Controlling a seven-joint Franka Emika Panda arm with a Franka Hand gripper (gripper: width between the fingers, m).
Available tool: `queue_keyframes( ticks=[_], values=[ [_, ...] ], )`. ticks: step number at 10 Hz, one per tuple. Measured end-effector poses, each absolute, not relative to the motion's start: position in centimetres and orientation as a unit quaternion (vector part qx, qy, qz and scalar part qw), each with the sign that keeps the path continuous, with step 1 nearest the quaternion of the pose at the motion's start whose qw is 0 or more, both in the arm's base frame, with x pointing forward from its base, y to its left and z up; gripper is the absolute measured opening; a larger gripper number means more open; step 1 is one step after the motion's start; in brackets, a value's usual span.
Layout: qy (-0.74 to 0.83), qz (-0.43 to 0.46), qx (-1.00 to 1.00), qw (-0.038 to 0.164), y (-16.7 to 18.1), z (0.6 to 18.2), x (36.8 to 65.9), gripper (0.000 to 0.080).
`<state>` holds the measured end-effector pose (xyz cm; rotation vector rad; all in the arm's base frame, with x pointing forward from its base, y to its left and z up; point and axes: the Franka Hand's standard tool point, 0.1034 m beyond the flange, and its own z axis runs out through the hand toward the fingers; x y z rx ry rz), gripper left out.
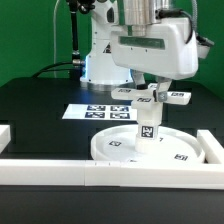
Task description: Assemble round table
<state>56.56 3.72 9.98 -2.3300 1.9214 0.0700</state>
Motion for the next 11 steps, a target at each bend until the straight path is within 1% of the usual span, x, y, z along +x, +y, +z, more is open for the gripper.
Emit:
queue_keyframes(
  ticks=[4, 7, 8, 9, 10, 11],
  values=[
    [0.765, 0.032, -0.64, 0.063, 3.68, 9.99, 56.68, 0.0445],
    [0.805, 0.035, -0.589, 0.059, 3.64, 10.02, 56.75, 0.0445],
    [0.809, 0.038, -0.583, 0.061, 3.85, 9.95, 56.69, 0.0516],
    [0.803, 0.039, -0.591, 0.063, 4.02, 9.89, 56.66, 0.0516],
    [0.798, 0.039, -0.597, 0.064, 4.03, 9.96, 56.67, 0.0623],
    [0.788, 0.04, -0.61, 0.072, 3.92, 10.55, 56.84, 0.0623]
  ],
)
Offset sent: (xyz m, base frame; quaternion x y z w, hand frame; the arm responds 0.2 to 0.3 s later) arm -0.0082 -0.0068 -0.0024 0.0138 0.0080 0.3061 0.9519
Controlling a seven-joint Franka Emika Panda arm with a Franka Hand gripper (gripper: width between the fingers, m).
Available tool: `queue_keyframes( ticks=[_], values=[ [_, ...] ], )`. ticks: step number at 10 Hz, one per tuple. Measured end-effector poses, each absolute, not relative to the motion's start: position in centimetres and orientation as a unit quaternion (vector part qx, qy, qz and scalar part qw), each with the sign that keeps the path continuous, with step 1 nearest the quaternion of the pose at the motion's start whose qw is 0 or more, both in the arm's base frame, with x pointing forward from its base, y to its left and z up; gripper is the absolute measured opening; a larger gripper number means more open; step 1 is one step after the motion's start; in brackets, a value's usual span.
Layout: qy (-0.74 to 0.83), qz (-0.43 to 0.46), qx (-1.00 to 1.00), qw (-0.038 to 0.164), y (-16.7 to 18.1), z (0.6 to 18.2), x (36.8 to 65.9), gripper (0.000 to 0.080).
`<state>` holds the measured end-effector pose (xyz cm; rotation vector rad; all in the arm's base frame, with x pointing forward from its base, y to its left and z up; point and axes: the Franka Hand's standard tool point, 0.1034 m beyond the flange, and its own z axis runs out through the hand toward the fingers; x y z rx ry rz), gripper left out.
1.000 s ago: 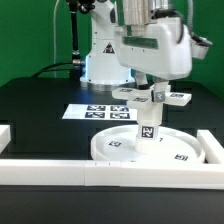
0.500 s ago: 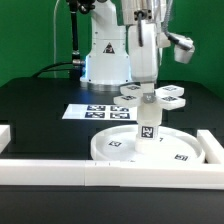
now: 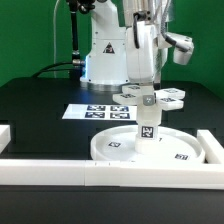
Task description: Assemble round table
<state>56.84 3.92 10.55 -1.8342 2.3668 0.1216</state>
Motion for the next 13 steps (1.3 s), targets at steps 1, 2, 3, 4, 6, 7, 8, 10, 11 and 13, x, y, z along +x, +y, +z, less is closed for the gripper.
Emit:
queue_keyframes(
  ticks=[1, 2, 3, 4, 6, 7, 8, 10, 11, 13],
  values=[
    [0.784, 0.043, -0.614, 0.081, 4.0, 11.4, 56.9, 0.0645],
    [0.782, 0.043, -0.615, 0.089, 4.1, 12.2, 57.1, 0.0649],
    [0.78, 0.044, -0.617, 0.093, 4.3, 12.8, 57.1, 0.0649],
    [0.774, 0.043, -0.625, 0.093, 4.3, 12.7, 57.1, 0.0649],
    [0.743, 0.038, -0.662, 0.089, 4.5, 12.4, 57.1, 0.0649],
    [0.686, 0.034, -0.722, 0.082, 5.3, 11.9, 57.0, 0.0649],
    [0.634, 0.032, -0.769, 0.079, 5.7, 11.8, 57.1, 0.0649],
    [0.546, 0.031, -0.834, 0.07, 6.3, 12.2, 57.2, 0.0649],
    [0.506, 0.026, -0.859, 0.071, 6.2, 12.1, 57.2, 0.0649],
    [0.439, 0.021, -0.895, 0.071, 6.1, 12.1, 57.2, 0.0649]
  ],
)
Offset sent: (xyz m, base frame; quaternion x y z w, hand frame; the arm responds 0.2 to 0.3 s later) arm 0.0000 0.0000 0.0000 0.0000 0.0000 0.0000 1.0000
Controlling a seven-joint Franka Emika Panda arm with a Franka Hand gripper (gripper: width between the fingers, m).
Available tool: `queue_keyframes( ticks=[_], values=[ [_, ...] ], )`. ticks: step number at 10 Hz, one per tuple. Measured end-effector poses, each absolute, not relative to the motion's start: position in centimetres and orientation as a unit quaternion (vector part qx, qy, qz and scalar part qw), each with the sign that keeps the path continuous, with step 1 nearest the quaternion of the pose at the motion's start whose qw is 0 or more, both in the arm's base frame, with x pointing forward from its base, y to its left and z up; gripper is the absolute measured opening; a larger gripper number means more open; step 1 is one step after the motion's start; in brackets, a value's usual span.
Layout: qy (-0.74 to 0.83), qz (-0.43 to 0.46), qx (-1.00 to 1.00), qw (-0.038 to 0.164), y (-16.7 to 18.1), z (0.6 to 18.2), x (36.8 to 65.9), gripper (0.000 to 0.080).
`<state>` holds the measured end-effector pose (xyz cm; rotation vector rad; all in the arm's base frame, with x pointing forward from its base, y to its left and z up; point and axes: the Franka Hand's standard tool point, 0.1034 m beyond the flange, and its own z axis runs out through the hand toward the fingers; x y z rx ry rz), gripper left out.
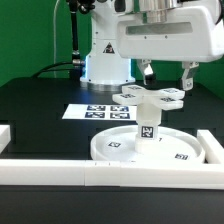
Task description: Assemble round table
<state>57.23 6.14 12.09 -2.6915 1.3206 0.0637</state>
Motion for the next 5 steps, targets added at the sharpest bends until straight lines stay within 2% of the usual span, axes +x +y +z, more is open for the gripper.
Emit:
queue_keyframes(
  ticks=[2, 5],
  values=[
    [0.362, 0.015, -0.929, 0.071, 6.09, 12.06, 57.22, 0.0649],
    [0.092, -0.003, -0.994, 0.062, 5.57, 12.17, 57.42, 0.0649]
  ],
)
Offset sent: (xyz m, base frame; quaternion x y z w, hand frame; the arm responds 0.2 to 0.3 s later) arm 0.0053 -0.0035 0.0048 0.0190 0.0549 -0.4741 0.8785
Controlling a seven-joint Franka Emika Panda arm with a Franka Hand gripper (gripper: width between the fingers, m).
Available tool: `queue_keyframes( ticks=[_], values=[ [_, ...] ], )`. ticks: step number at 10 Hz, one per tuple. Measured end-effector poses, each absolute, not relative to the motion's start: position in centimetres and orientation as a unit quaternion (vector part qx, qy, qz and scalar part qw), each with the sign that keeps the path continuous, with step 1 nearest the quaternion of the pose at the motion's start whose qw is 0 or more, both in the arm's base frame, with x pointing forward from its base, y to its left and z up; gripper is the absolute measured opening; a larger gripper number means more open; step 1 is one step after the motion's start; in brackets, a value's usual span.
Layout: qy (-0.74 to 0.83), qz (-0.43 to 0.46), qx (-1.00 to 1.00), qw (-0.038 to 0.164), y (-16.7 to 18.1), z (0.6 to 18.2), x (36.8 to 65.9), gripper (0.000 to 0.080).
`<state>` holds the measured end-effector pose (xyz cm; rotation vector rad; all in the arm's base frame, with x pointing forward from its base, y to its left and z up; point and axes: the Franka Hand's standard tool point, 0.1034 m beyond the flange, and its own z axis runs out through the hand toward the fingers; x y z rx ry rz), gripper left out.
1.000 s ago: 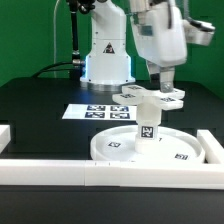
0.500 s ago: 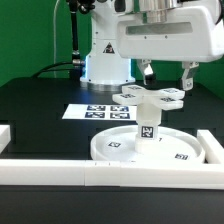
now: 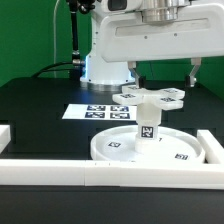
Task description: Assemble round table
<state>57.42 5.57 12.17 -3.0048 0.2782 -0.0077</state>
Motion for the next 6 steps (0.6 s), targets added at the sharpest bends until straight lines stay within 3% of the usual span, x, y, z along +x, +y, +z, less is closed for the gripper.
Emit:
queue_keyframes(
  ticks=[6],
  values=[
    [-0.148, -0.006, -0.988, 0.052, 5.34, 12.17, 57.54, 0.0649]
  ],
)
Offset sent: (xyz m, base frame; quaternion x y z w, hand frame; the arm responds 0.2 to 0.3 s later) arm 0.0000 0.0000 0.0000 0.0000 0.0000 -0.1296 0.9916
